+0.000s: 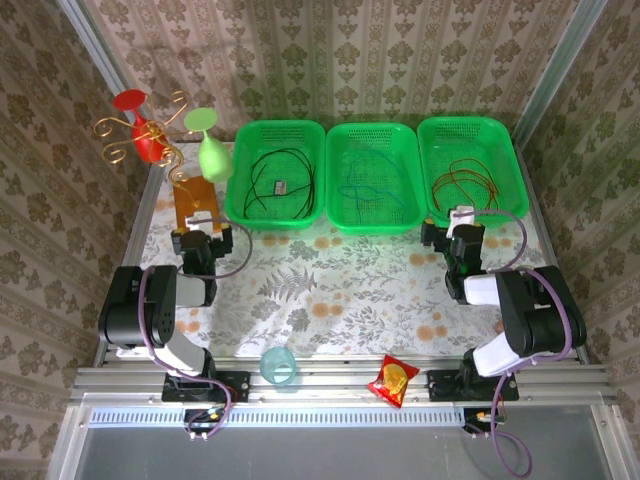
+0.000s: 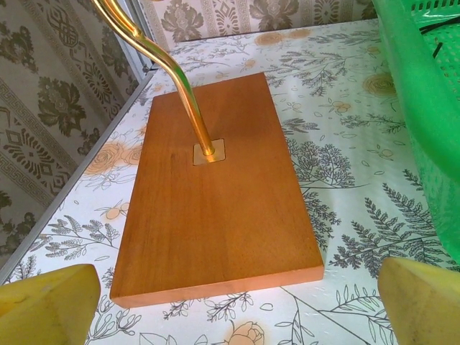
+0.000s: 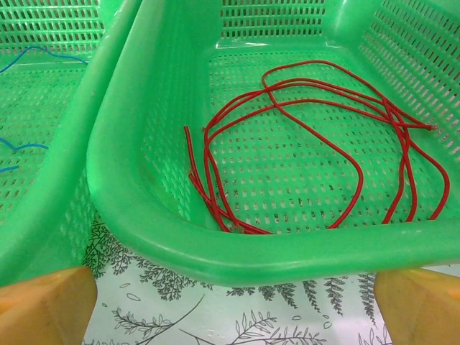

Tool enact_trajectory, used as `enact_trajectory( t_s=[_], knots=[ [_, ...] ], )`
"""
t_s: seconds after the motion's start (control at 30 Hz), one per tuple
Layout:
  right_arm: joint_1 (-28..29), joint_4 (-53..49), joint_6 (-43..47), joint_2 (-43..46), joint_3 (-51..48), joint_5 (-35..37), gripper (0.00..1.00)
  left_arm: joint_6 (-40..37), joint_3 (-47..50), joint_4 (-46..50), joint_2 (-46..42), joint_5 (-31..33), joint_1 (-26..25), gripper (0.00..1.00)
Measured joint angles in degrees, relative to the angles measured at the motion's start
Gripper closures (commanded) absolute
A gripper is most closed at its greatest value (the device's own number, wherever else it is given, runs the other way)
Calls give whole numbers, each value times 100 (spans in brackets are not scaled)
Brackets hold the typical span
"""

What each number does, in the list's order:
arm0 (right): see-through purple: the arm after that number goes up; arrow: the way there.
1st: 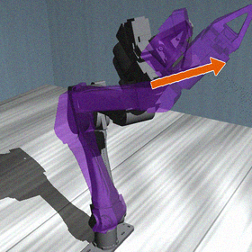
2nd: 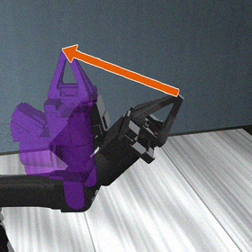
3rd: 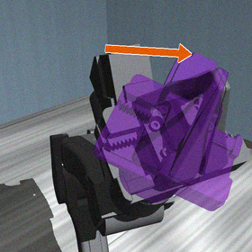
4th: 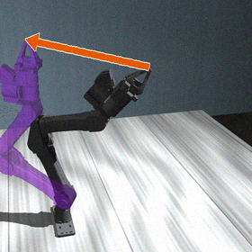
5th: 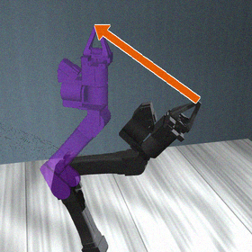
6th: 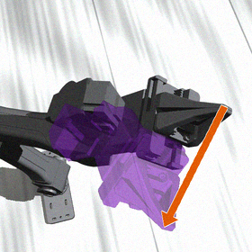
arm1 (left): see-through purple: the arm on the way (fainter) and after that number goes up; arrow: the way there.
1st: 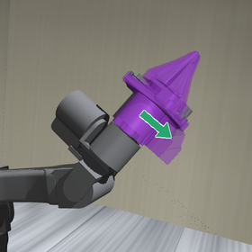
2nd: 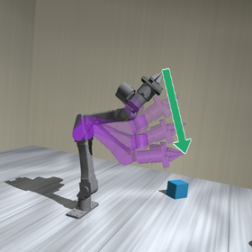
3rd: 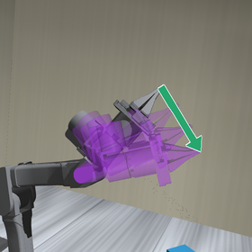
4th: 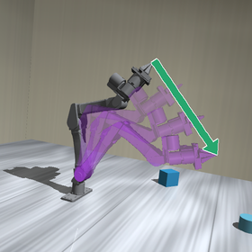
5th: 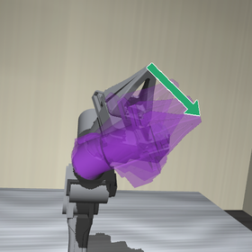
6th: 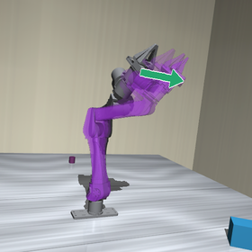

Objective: Untangle the cables

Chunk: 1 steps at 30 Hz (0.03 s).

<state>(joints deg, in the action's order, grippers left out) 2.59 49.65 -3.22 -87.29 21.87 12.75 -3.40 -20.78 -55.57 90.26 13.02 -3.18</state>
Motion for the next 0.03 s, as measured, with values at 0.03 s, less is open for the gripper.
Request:
enact_trajectory(
  t_s=[0.03],
  knots=[
    [0, -2, 2, -2, 0, -7, 0, 0, 0, -2, 0, 0, 0, 0]
  ],
)
